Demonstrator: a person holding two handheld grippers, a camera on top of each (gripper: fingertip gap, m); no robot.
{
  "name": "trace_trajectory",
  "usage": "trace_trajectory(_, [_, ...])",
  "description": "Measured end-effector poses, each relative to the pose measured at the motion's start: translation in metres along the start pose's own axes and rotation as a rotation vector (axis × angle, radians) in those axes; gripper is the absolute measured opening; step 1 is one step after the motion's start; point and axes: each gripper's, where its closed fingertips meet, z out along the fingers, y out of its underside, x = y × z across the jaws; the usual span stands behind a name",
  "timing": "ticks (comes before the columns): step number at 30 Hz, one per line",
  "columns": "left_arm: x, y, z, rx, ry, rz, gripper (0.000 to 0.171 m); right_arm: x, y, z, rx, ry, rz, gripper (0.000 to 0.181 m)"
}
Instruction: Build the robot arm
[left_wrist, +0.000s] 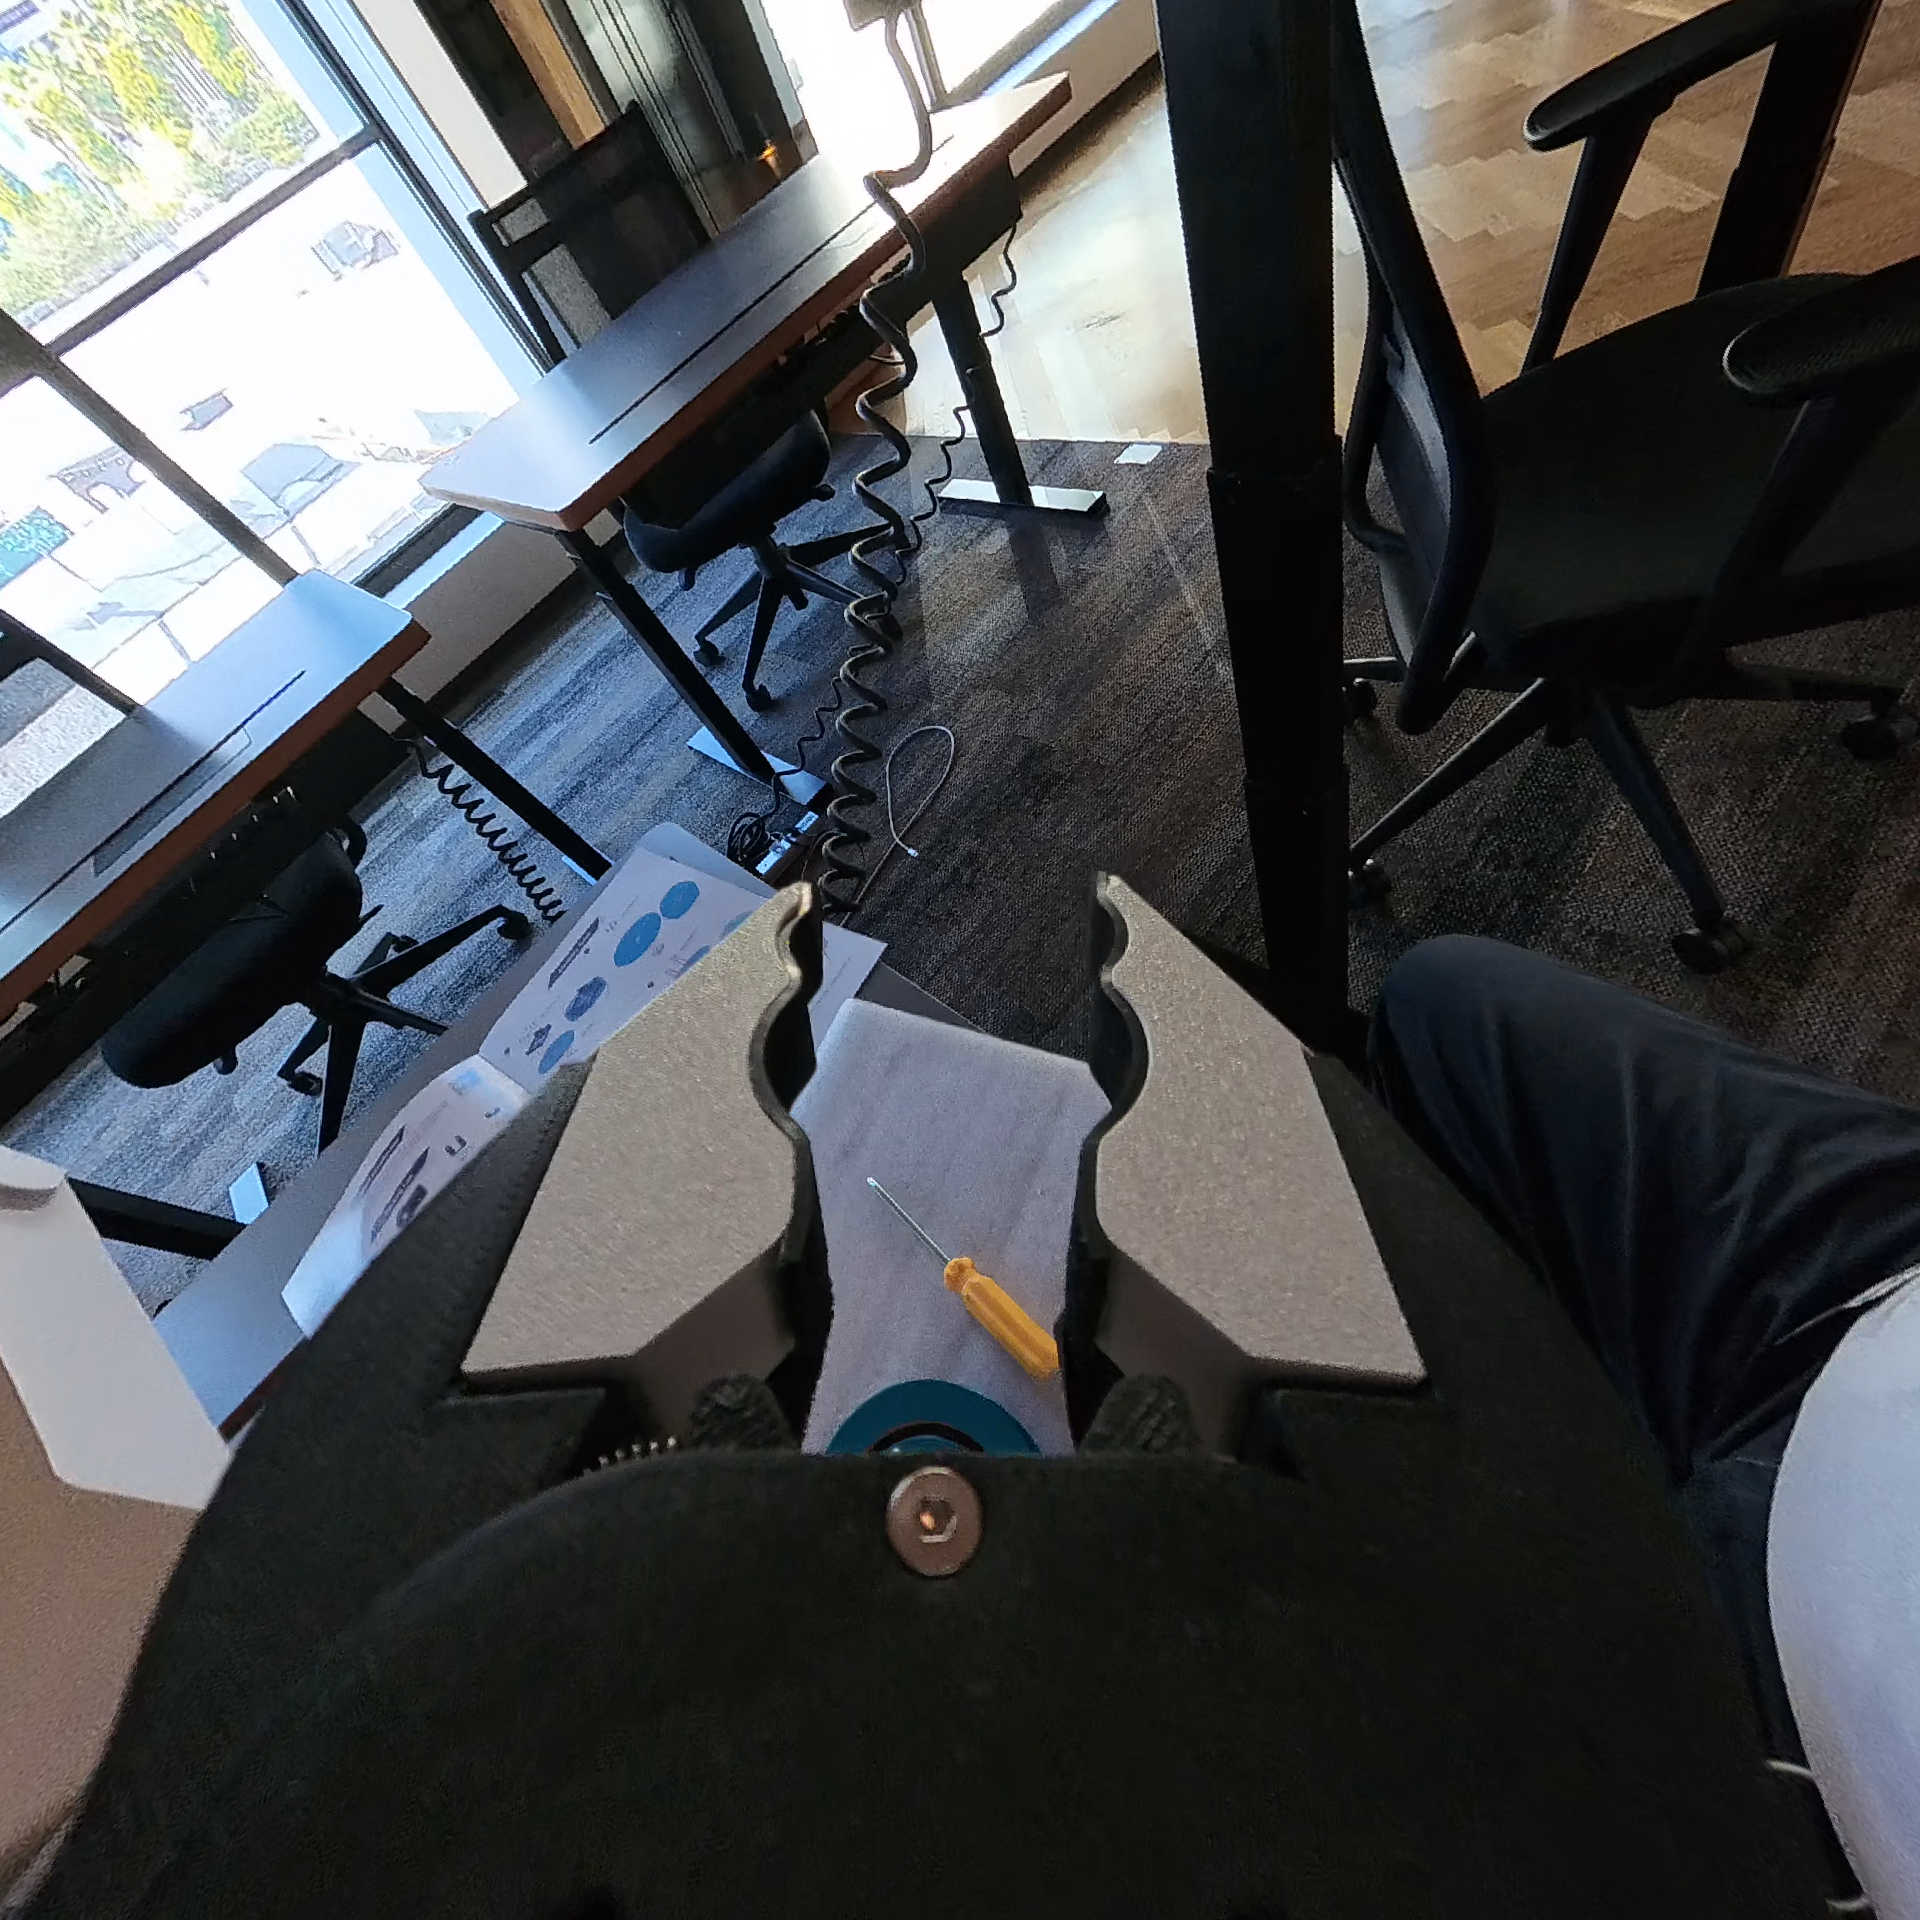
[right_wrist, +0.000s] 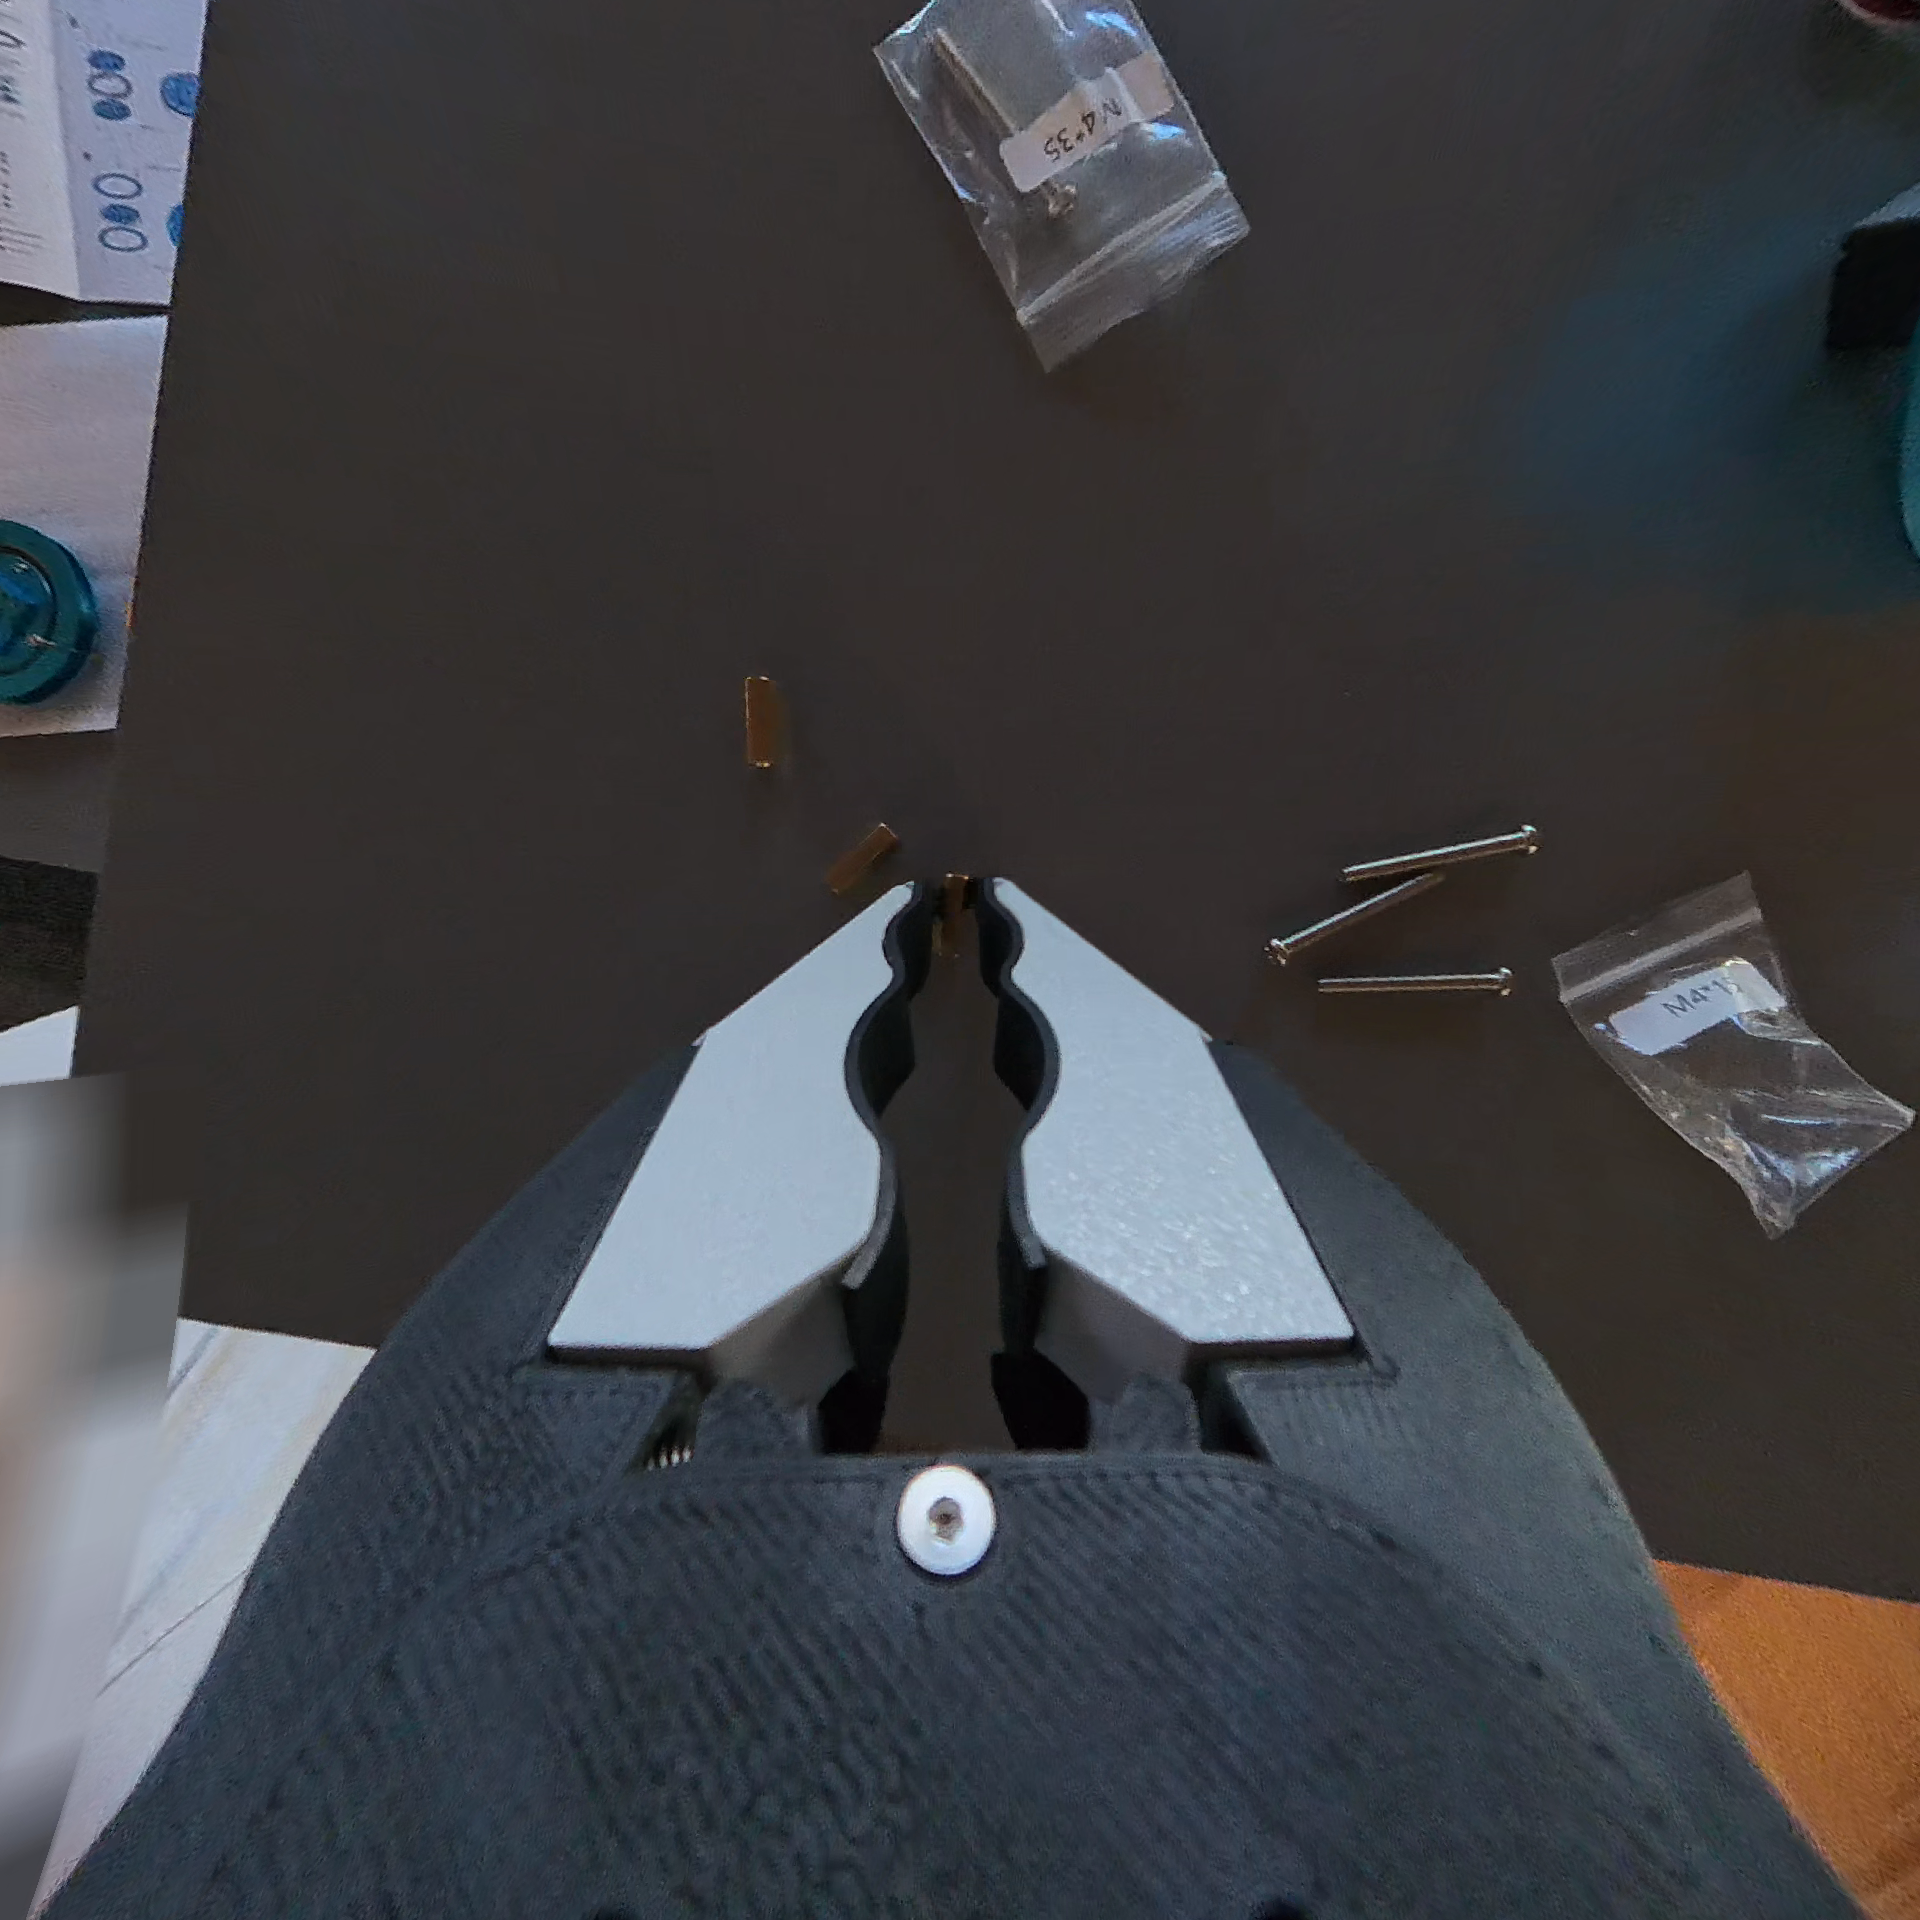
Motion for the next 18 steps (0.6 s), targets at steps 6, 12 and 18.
trace_trajectory(6, [-0.002, 0.004, -0.011, -0.002, -0.018, -0.007, 0.049, 0.003, 0.008, -0.004, -0.026, -0.029, 0.010, 0.014])
trace_trajectory(12, [0.000, 0.005, -0.005, 0.008, 0.001, -0.005, 0.045, -0.001, 0.006, -0.004, -0.020, -0.099, -0.031, 0.005])
trace_trajectory(18, [0.023, -0.051, 0.018, 0.138, 0.197, -0.011, 0.039, 0.028, -0.004, -0.027, 0.138, -0.066, -0.017, 0.005])
